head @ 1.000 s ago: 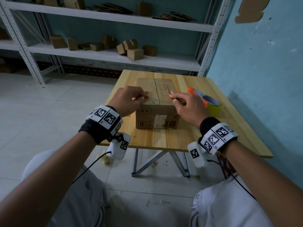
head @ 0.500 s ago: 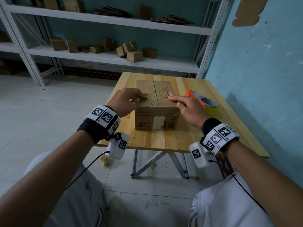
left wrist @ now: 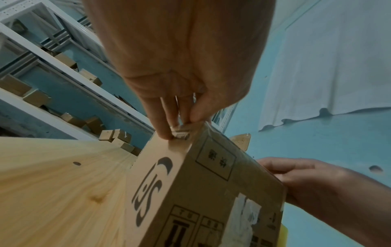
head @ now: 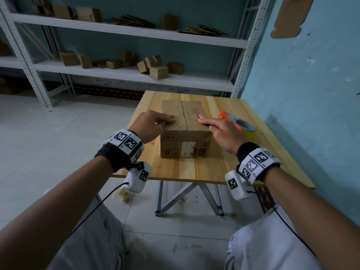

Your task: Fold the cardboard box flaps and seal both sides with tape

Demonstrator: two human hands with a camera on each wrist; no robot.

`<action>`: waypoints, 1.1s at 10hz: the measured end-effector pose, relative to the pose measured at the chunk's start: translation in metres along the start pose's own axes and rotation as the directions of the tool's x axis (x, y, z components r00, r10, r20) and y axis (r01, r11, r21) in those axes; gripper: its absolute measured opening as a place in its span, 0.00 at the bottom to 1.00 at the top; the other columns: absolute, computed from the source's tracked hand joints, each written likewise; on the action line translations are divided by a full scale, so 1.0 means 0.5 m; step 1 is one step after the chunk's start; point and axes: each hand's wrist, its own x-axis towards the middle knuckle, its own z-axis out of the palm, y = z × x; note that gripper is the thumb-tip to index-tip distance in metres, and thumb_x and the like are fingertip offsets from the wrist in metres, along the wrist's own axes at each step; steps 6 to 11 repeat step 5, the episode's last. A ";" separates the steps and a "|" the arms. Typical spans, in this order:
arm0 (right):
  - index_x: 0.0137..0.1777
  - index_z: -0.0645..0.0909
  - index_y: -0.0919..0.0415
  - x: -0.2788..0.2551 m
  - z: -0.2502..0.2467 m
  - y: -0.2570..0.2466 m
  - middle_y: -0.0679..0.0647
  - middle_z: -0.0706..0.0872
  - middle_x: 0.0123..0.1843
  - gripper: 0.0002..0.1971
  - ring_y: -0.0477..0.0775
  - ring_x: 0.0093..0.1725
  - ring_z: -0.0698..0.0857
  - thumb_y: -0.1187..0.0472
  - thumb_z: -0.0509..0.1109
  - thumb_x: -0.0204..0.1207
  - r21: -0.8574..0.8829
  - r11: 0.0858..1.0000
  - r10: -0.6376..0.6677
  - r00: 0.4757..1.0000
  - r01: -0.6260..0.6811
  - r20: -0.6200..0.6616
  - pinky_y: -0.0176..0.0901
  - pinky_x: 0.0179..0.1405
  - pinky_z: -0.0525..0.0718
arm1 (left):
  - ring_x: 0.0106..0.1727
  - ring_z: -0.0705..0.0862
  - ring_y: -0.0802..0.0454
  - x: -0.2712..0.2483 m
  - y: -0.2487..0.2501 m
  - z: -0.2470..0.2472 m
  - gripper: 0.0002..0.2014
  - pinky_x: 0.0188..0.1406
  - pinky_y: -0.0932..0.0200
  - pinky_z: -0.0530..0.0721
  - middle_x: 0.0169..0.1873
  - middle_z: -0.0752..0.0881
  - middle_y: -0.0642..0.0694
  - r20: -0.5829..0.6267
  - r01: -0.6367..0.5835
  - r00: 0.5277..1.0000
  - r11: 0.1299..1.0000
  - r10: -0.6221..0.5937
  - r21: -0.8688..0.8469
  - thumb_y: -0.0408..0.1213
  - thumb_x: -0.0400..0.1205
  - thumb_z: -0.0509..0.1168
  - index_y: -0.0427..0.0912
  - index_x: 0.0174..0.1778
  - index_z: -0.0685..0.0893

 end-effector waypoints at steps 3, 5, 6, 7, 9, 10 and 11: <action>0.80 0.69 0.52 -0.012 -0.027 -0.079 0.44 0.65 0.84 0.21 0.69 0.69 0.80 0.56 0.56 0.88 -0.206 0.971 0.155 0.978 -0.125 0.140 0.61 0.69 0.80 | 0.73 0.75 0.53 -0.001 0.054 -0.041 0.17 0.68 0.61 0.69 0.72 0.78 0.57 0.140 0.055 0.986 0.966 -0.093 0.254 0.38 0.84 0.59 0.53 0.68 0.82; 0.82 0.67 0.52 -0.003 -0.073 -0.159 0.55 0.70 0.82 0.26 0.59 0.75 0.75 0.44 0.53 0.88 -0.483 0.864 0.298 0.918 -0.143 0.261 0.50 0.73 0.74 | 0.70 0.77 0.48 0.006 0.135 -0.087 0.19 0.66 0.57 0.74 0.72 0.78 0.49 0.271 0.048 0.937 0.852 -0.219 0.521 0.45 0.85 0.58 0.52 0.73 0.78; 0.82 0.67 0.52 -0.003 -0.073 -0.159 0.55 0.70 0.82 0.26 0.59 0.75 0.75 0.44 0.53 0.88 -0.483 0.864 0.298 0.918 -0.143 0.261 0.50 0.73 0.74 | 0.70 0.77 0.48 0.006 0.135 -0.087 0.19 0.66 0.57 0.74 0.72 0.78 0.49 0.271 0.048 0.937 0.852 -0.219 0.521 0.45 0.85 0.58 0.52 0.73 0.78; 0.82 0.67 0.52 -0.003 -0.073 -0.159 0.55 0.70 0.82 0.26 0.59 0.75 0.75 0.44 0.53 0.88 -0.483 0.864 0.298 0.918 -0.143 0.261 0.50 0.73 0.74 | 0.70 0.77 0.48 0.006 0.135 -0.087 0.19 0.66 0.57 0.74 0.72 0.78 0.49 0.271 0.048 0.937 0.852 -0.219 0.521 0.45 0.85 0.58 0.52 0.73 0.78; 0.82 0.67 0.52 -0.003 -0.073 -0.159 0.55 0.70 0.82 0.26 0.59 0.75 0.75 0.44 0.53 0.88 -0.483 0.864 0.298 0.918 -0.143 0.261 0.50 0.73 0.74 | 0.70 0.77 0.48 0.006 0.135 -0.087 0.19 0.66 0.57 0.74 0.72 0.78 0.49 0.271 0.048 0.937 0.852 -0.219 0.521 0.45 0.85 0.58 0.52 0.73 0.78; 0.82 0.67 0.52 -0.003 -0.073 -0.159 0.55 0.70 0.82 0.26 0.59 0.75 0.75 0.44 0.53 0.88 -0.483 0.864 0.298 0.918 -0.143 0.261 0.50 0.73 0.74 | 0.70 0.77 0.48 0.006 0.135 -0.087 0.19 0.66 0.57 0.74 0.72 0.78 0.49 0.271 0.048 0.937 0.852 -0.219 0.521 0.45 0.85 0.58 0.52 0.73 0.78; 0.82 0.67 0.52 -0.003 -0.073 -0.159 0.55 0.70 0.82 0.26 0.59 0.75 0.75 0.44 0.53 0.88 -0.483 0.864 0.298 0.918 -0.143 0.261 0.50 0.73 0.74 | 0.70 0.77 0.48 0.006 0.135 -0.087 0.19 0.66 0.57 0.74 0.72 0.78 0.49 0.271 0.048 0.937 0.852 -0.219 0.521 0.45 0.85 0.58 0.52 0.73 0.78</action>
